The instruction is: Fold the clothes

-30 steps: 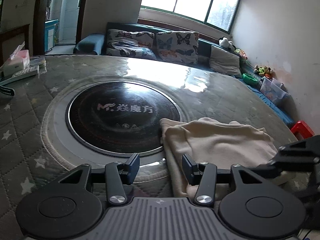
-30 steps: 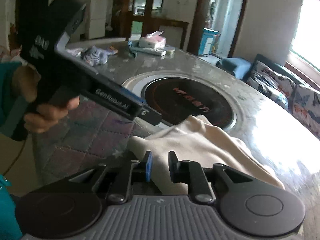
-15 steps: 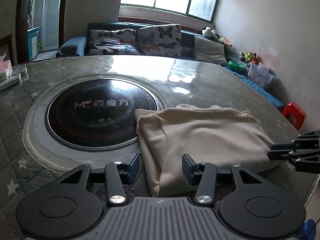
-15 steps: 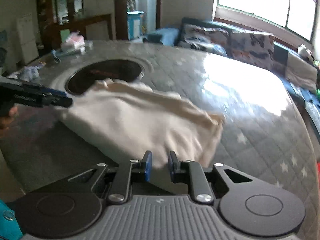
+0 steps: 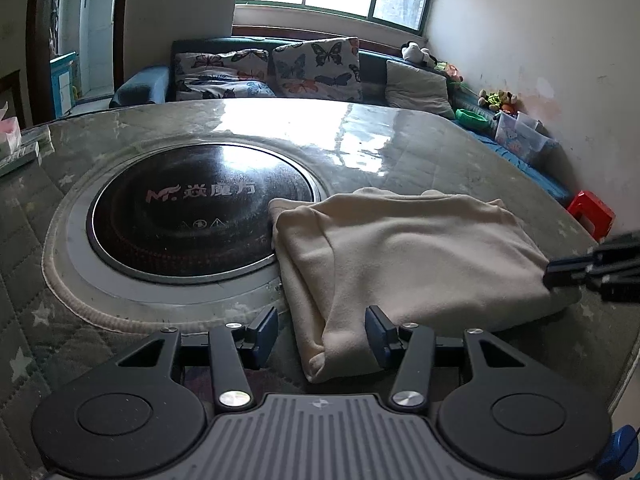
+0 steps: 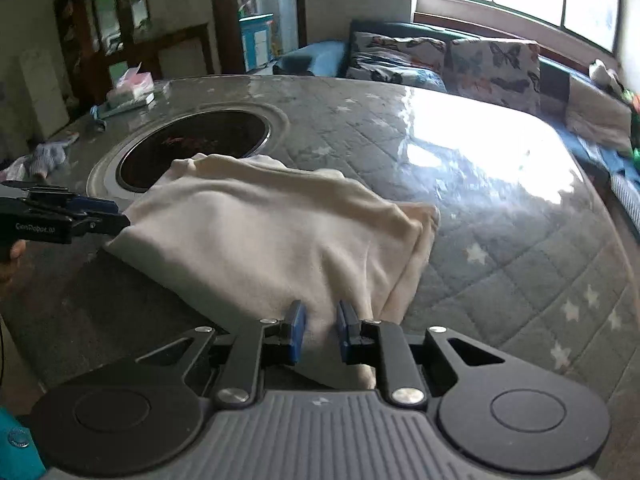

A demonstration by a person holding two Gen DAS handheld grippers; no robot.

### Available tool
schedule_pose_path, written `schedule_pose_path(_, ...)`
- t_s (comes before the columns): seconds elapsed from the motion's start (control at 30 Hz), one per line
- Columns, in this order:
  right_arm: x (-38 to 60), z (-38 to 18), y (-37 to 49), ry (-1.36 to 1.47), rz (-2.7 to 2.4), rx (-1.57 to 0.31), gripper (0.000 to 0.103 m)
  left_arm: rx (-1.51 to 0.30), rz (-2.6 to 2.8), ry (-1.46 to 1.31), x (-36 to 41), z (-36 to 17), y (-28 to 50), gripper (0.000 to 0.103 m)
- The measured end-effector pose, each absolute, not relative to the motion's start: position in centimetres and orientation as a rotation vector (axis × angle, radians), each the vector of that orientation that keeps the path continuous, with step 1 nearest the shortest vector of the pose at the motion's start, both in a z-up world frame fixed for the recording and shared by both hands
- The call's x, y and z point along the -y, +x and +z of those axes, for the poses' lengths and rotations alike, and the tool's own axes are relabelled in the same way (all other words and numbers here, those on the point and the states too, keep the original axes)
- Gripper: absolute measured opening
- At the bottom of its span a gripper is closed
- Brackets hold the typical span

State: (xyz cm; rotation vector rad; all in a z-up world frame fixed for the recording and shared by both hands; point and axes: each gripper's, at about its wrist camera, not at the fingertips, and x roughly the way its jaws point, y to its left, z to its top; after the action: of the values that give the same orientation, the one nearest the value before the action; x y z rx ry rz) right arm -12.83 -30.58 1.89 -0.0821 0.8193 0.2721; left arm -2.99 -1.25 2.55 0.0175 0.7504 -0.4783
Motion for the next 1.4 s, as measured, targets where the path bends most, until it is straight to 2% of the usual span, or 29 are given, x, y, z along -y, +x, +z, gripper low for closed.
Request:
schedule_pose_path(0.3, 28.2, 2.8, -6.6, -0.122, 0.288, -0.769, 0.016, -0.759, -0.48, 0.003, 1.0, 2.5, -2.8, 0.052)
schedule_pose_path(0.57, 26.3, -0.2, -1.2, -0.131, 0.261, -0.824, 0.016, -0.764, -0.489, -0.005, 0.7, 2.5, -2.7, 0.053)
schedule_pose_path(0.73, 25.4, 1.5, -3.0, -0.182, 0.286, -0.782, 0.02, -0.751, -0.488, -0.038, -0.1, 3.3, -2.5, 0.053)
schedule_pose_path(0.93, 21.1, 3.4, -6.6, -0.309, 0.468, -0.736, 0.034, -0.741, -0.408, -0.079, -1.8, 4.1, -1.6, 0.053)
schedule_pose_path(1.0, 19.2, 3.5, -7.7, -0.354, 0.54, -0.727, 0.039, -0.747, -0.38, -0.111, -2.4, 4.4, -1.2, 0.058)
schedule_pose_path(1.13, 14.9, 2.4, -9.9, -0.49, 0.674, -0.696, 0.04, -0.762, -0.343, -0.177, -3.3, 5.0, -0.4, 0.07)
schedule_pose_path(1.4, 10.3, 0.0, -10.9, -0.645, 0.694, -0.655, 0.038, -0.821, -0.317, -0.299, -3.4, 4.6, 0.3, 0.072)
